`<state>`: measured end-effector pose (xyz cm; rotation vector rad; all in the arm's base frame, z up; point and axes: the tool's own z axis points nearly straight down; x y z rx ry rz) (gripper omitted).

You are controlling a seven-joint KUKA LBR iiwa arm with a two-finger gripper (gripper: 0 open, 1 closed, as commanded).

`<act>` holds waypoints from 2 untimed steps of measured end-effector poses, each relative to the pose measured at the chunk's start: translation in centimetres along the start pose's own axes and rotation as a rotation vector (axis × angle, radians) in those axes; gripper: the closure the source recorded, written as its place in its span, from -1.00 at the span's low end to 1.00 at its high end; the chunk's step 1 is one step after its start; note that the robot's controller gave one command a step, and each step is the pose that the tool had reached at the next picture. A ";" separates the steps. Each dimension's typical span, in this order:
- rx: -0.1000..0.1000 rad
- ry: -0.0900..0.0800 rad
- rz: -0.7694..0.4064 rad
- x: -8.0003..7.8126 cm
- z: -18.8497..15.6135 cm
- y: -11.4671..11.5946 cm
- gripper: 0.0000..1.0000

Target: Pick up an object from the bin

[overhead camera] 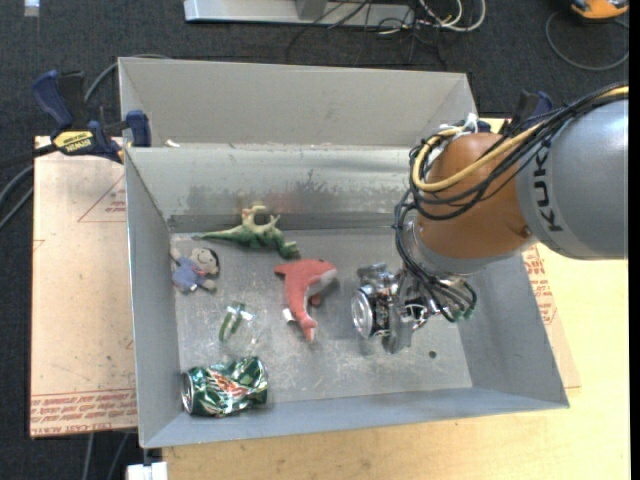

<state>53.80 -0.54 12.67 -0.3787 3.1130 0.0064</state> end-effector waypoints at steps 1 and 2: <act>0.001 -0.007 -0.027 -2.9 -5.9 -0.1 1.00; 0.001 -0.005 -0.015 -1.6 -8.5 -0.4 1.00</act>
Offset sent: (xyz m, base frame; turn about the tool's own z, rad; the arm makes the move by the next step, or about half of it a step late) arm 0.0153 -0.0009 0.0843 -0.0174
